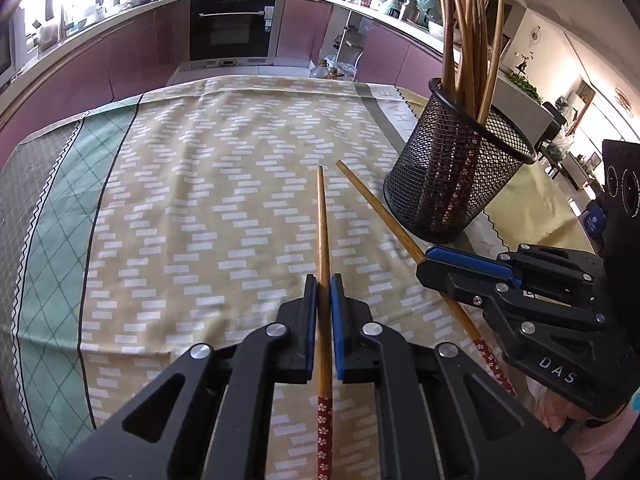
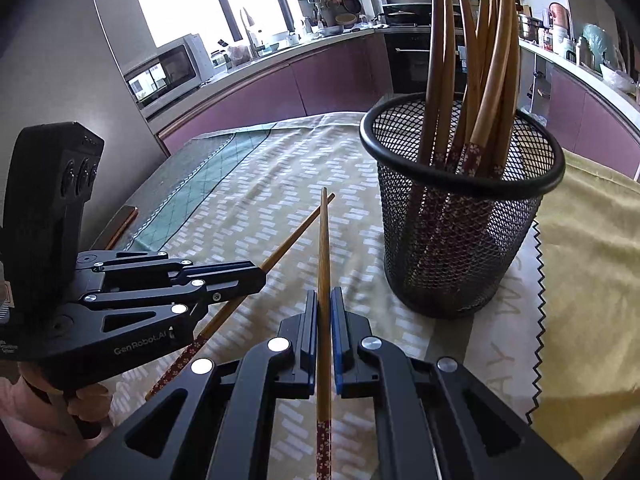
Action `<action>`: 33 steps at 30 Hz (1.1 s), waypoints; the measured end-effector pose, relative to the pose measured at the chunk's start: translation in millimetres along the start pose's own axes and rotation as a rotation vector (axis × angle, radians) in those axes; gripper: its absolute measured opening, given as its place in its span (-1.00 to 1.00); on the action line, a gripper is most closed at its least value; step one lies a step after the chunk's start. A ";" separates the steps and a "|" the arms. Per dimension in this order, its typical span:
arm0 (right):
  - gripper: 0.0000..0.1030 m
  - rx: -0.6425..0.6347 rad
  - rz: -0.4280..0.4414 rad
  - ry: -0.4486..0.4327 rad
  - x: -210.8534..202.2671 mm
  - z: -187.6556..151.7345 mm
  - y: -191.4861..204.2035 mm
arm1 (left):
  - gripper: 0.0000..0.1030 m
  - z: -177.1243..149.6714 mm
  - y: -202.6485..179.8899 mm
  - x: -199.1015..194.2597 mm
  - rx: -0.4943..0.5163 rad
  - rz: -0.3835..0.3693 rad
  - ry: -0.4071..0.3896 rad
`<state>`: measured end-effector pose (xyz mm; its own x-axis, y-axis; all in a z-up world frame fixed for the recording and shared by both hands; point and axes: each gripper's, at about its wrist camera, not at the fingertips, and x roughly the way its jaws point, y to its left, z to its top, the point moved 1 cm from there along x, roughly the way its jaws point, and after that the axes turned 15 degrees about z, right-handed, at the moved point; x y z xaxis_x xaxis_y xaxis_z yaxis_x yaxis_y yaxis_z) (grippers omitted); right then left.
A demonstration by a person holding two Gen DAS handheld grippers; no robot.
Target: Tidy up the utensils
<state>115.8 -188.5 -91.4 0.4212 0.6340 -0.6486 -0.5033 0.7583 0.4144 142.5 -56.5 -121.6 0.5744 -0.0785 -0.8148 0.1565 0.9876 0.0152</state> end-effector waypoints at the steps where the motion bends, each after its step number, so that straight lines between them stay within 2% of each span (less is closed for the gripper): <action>1: -0.89 -0.003 0.004 -0.005 -2.6 0.5 0.9 | -0.85 -0.7 0.1 -3.6 0.000 -0.001 -0.007; 21: -0.89 -0.049 0.057 -0.108 -37.2 9.3 23.8 | -0.85 1.4 4.9 -63.3 -0.025 -0.076 -0.116; 33: -0.89 -0.062 0.086 -0.160 -51.5 15.1 28.0 | -0.85 3.6 5.0 -81.1 -0.032 -0.116 -0.152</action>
<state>91.4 -197.7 -36.8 0.4870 0.7159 -0.5002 -0.5863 0.6925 0.4203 99.6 -45.7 -53.3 0.6694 -0.2094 -0.7128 0.2043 0.9744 -0.0944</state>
